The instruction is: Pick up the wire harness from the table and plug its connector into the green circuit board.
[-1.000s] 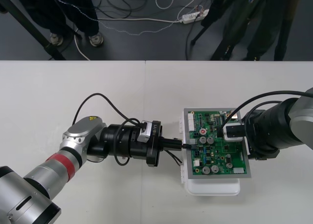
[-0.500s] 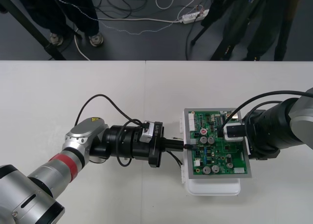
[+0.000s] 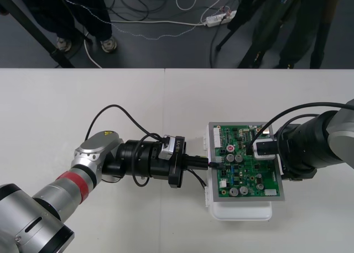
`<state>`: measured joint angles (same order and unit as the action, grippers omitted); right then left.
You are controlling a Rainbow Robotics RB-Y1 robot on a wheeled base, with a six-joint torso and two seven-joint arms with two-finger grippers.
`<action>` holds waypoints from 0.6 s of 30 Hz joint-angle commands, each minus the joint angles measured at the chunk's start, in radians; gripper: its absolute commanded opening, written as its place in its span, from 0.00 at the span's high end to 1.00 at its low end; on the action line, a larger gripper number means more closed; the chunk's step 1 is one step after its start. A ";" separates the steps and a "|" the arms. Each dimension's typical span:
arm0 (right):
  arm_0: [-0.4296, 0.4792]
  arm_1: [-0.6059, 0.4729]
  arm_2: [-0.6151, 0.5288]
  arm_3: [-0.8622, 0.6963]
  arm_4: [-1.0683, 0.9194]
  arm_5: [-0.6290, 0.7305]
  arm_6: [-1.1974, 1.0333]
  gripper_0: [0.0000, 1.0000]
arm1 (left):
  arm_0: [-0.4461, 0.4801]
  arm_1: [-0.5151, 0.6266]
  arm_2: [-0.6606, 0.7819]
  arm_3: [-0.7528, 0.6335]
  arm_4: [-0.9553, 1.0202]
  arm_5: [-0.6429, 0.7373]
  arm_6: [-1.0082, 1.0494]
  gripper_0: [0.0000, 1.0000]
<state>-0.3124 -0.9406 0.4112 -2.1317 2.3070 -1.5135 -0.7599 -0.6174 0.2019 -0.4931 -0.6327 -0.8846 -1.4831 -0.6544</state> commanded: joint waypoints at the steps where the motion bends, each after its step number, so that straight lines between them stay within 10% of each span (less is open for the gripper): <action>1: -0.030 0.000 0.009 -0.025 -0.023 0.013 0.054 0.00 | -0.076 -0.052 -0.018 -0.009 0.007 0.009 0.016 1.00; 18: -0.030 0.000 0.009 -0.025 -0.021 0.010 0.054 0.00 | -0.077 -0.015 -0.018 -0.015 0.032 -0.088 0.141 1.00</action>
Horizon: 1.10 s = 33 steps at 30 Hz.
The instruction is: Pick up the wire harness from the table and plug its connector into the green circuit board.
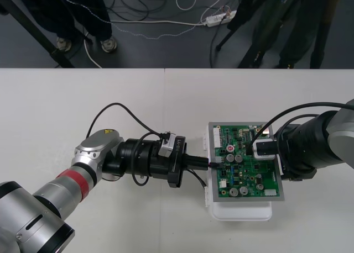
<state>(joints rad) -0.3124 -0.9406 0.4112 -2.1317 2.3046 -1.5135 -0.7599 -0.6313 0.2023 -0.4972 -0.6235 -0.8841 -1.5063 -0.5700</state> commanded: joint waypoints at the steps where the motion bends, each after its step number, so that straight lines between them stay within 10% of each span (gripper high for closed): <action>1: -0.030 0.000 0.009 -0.027 -0.019 0.010 0.054 0.00 | -0.064 -0.012 -0.015 -0.024 0.033 -0.064 0.058 1.00; 5: -0.030 0.000 0.009 -0.025 -0.017 0.010 0.054 0.00 | -0.064 0.002 -0.015 -0.024 0.042 -0.064 0.059 0.98; 9: -0.030 0.000 0.009 -0.025 -0.017 0.010 0.056 0.00 | -0.064 0.031 -0.014 -0.030 0.051 -0.064 0.061 0.23; 11: -0.030 0.000 0.009 -0.025 -0.017 0.010 0.054 0.00 | -0.064 0.052 -0.014 -0.041 0.053 -0.064 0.062 0.15; 33: -0.030 -0.012 0.005 -0.025 -0.016 0.012 0.060 0.00 | 0.088 0.532 0.089 -0.446 0.109 -0.064 0.280 0.13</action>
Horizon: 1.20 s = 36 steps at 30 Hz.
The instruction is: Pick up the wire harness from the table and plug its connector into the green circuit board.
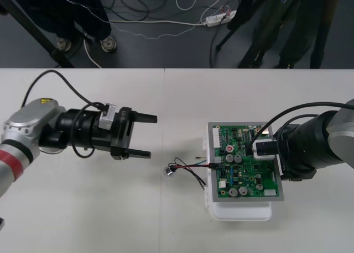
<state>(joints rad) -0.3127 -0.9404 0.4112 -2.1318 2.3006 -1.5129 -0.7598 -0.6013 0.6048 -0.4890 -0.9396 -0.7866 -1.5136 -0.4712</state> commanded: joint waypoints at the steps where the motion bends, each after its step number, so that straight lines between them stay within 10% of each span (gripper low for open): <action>1: -0.029 -0.018 0.000 -0.027 -0.015 0.011 0.065 0.00 | 0.072 0.165 0.096 -0.166 0.012 -0.057 0.207 0.13; 19: -0.029 -0.097 -0.338 0.125 -0.375 -0.058 0.415 0.00 | 0.143 0.569 0.388 -0.607 0.040 0.095 0.589 0.13; 36: -0.032 -0.149 -0.571 0.196 -0.994 -0.058 0.379 0.00 | 0.063 0.607 0.464 -0.728 0.004 0.144 0.738 0.13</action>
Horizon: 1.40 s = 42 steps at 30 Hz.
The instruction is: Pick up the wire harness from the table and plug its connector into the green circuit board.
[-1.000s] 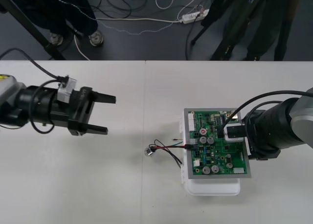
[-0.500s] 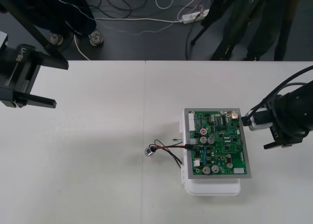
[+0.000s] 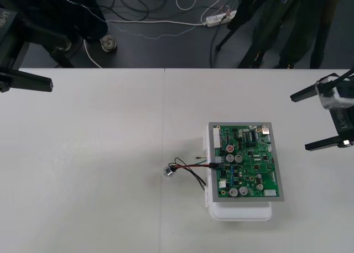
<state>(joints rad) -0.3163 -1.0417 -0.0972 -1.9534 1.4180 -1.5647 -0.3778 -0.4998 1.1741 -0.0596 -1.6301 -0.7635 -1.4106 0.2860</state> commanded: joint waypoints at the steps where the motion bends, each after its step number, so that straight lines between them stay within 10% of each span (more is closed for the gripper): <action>1: -0.026 -0.046 -0.070 0.024 -0.142 -0.006 -0.006 0.00 | -0.037 0.033 0.035 -0.047 -0.023 0.039 -0.019 0.13; 42: -0.041 -0.046 -0.122 0.044 -0.306 0.055 -0.326 0.00 | -0.036 -0.011 0.035 -0.028 -0.023 -0.034 -0.018 0.13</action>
<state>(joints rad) -0.3242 -1.0461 -0.1838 -1.9038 1.1256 -1.5198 -0.6919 -0.5002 1.1700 -0.0596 -1.6590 -0.7830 -1.4133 0.2860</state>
